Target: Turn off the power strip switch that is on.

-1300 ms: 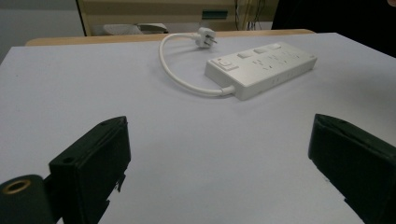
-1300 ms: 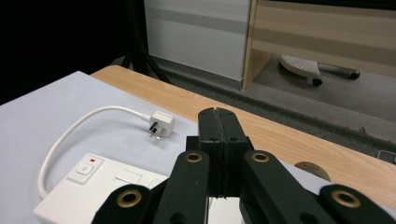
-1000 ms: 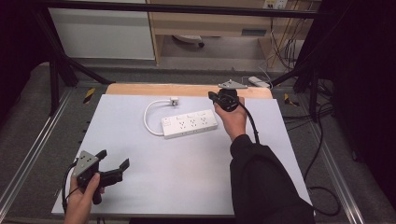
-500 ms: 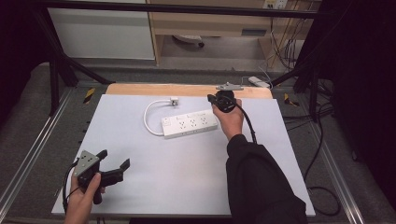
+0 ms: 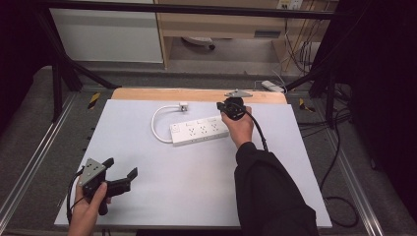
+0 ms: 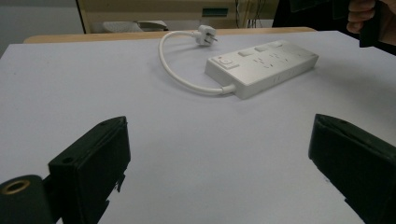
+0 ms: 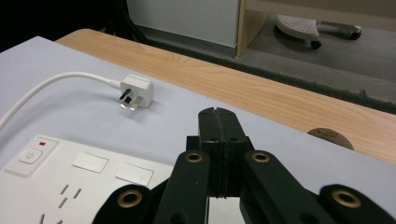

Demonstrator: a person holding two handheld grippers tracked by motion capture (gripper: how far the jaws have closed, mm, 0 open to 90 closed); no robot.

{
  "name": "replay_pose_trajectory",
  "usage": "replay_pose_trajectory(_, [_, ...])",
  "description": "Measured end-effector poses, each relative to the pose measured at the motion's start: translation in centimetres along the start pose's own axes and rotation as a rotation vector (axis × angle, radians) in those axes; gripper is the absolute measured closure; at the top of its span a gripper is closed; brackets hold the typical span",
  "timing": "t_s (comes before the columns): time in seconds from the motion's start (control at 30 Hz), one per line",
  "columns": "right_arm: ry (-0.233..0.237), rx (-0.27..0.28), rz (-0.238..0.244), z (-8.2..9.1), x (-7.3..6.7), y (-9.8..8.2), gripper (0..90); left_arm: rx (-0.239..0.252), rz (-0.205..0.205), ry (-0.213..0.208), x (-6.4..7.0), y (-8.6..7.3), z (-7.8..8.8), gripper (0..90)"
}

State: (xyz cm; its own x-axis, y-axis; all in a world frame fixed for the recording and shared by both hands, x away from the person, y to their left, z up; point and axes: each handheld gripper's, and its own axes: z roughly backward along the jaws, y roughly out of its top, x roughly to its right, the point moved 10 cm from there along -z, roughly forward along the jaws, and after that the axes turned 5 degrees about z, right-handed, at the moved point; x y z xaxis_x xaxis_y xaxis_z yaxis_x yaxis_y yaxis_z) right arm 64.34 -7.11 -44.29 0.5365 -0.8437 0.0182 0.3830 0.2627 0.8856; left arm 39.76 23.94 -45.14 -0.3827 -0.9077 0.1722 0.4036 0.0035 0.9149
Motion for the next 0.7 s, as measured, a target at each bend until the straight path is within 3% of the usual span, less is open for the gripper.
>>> replay_pose_trajectory(0.7, [0.001,-0.041,0.015,-1.2,-0.6,-1.5,90.0,-0.008,-0.014,-0.006,0.2,-0.1,-0.1,5.3])
